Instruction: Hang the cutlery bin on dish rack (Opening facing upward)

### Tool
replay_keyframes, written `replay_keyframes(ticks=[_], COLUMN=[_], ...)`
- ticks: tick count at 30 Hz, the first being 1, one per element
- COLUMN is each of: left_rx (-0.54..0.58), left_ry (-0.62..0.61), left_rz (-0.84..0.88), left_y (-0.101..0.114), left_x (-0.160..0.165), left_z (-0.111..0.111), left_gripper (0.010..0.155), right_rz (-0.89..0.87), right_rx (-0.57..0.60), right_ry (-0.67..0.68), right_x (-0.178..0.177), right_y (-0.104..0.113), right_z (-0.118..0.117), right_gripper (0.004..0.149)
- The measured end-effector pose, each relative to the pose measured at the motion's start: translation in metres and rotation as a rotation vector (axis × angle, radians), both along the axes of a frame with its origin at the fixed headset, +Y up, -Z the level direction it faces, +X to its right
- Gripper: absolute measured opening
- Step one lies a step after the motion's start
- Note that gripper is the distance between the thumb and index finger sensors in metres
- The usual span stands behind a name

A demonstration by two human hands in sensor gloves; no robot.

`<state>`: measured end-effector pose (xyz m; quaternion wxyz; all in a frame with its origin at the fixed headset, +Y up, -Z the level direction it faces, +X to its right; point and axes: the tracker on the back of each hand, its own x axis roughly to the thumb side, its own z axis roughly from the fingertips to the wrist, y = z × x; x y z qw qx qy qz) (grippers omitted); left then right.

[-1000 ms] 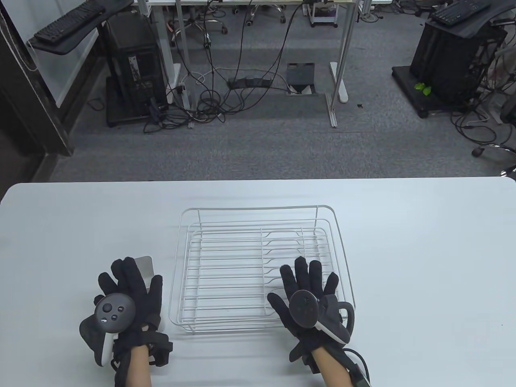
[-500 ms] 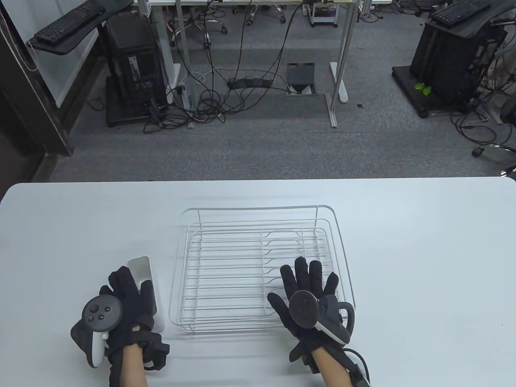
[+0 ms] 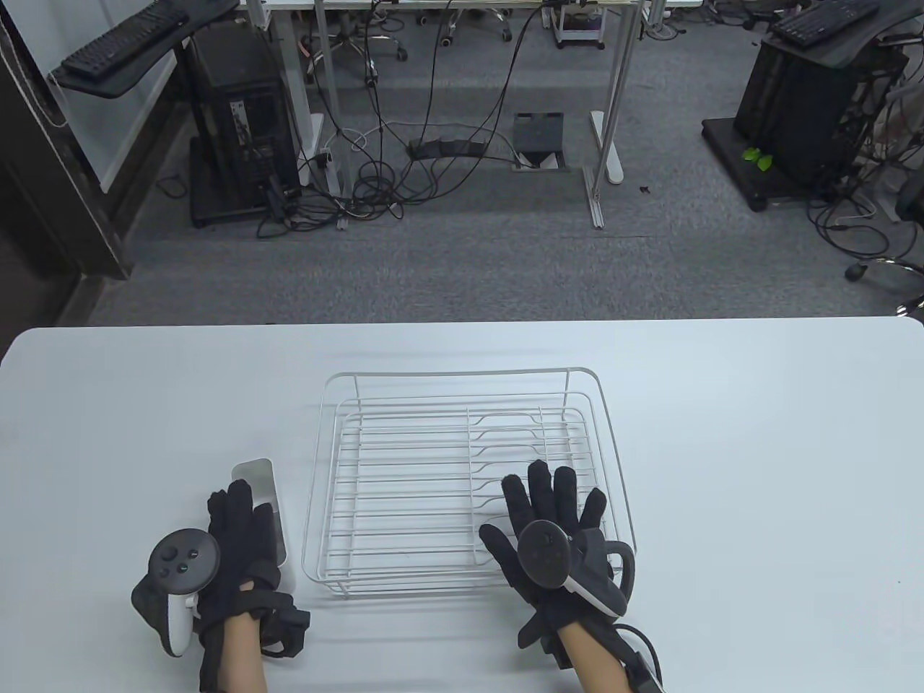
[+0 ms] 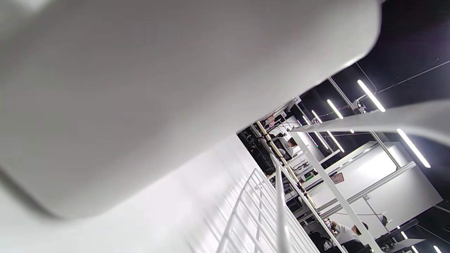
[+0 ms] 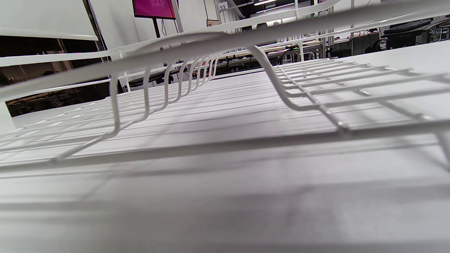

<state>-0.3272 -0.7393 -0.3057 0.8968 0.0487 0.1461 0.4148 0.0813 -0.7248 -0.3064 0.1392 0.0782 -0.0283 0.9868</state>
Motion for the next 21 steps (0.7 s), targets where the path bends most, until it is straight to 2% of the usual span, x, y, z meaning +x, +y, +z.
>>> replay_keyframes(ticks=[21], left_rx=[-0.022], left_ry=[0.031], left_rz=[0.004], left_y=[-0.0005], left_x=[0.0006], left_z=[-0.0019], left_gripper=[0.058], right_rz=[0.000], right_rx=[0.003], right_ry=[-0.002], right_x=[0.0000], right_y=[-0.0001], right_z=[0.0002], right_gripper=[0.072])
